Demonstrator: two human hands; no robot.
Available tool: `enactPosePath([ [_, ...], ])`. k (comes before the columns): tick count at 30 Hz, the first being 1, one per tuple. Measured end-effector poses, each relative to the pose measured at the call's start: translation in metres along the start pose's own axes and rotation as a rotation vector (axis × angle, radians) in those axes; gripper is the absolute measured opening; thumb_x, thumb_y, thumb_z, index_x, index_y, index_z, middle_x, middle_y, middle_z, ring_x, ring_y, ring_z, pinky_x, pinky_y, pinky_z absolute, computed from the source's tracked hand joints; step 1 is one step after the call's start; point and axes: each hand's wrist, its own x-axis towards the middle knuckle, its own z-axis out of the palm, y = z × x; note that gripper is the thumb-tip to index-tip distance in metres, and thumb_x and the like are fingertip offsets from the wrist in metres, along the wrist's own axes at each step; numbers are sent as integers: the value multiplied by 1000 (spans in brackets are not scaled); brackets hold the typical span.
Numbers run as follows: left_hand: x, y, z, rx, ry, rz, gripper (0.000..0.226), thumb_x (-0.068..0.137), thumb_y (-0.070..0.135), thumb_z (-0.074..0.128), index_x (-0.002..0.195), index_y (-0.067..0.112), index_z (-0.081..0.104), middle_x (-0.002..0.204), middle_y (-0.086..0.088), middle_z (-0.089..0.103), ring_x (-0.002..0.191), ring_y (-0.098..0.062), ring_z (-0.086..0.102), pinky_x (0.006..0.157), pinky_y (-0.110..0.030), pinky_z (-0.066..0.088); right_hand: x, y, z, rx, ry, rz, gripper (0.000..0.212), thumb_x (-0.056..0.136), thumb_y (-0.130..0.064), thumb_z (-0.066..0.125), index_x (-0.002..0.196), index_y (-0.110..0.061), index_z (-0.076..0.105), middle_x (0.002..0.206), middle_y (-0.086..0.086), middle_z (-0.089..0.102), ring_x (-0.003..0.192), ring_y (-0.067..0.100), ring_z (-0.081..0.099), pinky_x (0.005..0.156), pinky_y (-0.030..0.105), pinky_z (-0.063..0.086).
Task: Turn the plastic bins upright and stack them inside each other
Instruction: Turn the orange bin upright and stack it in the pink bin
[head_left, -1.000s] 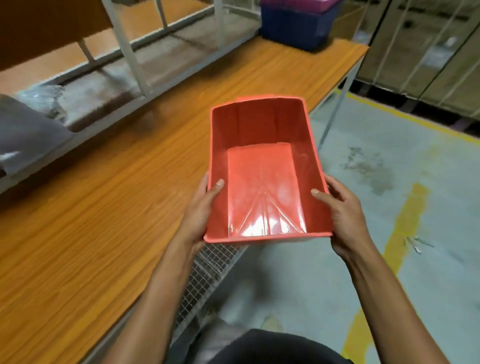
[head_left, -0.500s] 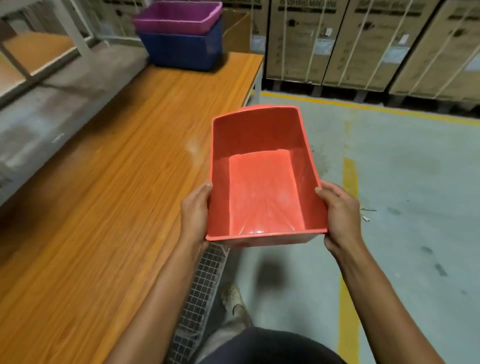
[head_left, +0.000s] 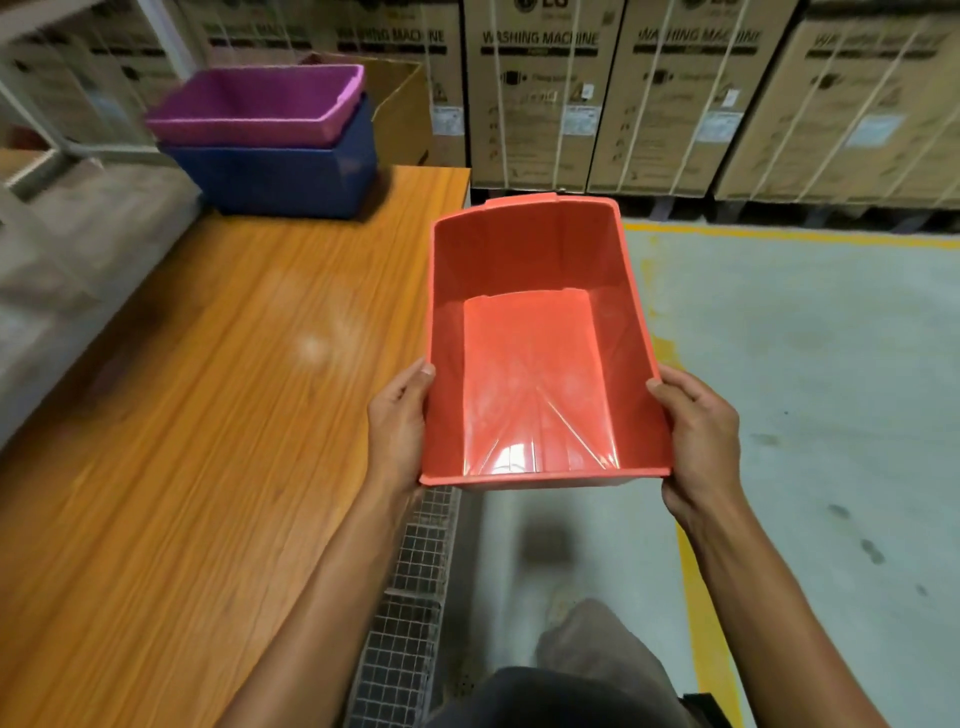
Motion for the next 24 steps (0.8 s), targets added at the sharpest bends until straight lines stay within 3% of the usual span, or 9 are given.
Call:
enactPosePath([
  [7,89,11,57,67,-12,68,33,101,23,55,127,7,66,120,-20,71,105,-34,68,93,-46,54,114,-11,25,24,-29,6,23,92,-2,57,101,-15,74,101,5,75,82,11,70,74,24,56],
  [10,131,14,90,81,36,91,34,100,23,56,128,6,66,120,-19,71,102,-30,69,86,-38,56,174,-18,33,51,-52,27,23,93,-5,58,110,-7,72,104,9,74,85,14,69,80,29,56],
  [14,179,25,133,71,75,117,33,99,21,57,127,6,66,122,-17,70,108,-30,66,94,-40,54,246,-37,45,73,-107,36,21,93,-6,58,108,-8,73,93,3,77,80,12,70,76,26,57],
  [17,209,38,158,31,144,183,33,96,21,61,126,8,67,123,-14,70,109,-24,66,91,-33,54,295,-54,58,75,-177,28,27,93,-7,58,117,-2,69,108,15,73,89,19,67,84,33,54],
  [20,232,49,177,-5,219,234,33,99,13,56,130,5,63,126,-12,69,106,-18,66,85,-24,56,336,-69,78,68,-265,14,27,94,-5,56,118,-2,69,111,17,72,92,21,67,87,35,54],
  [24,256,66,186,-53,317,306,32,99,11,53,129,6,64,128,-13,68,113,-23,64,97,-31,54,377,-81,113,102,-382,26,27,95,-5,55,118,-3,69,107,14,74,87,18,71,78,28,58],
])
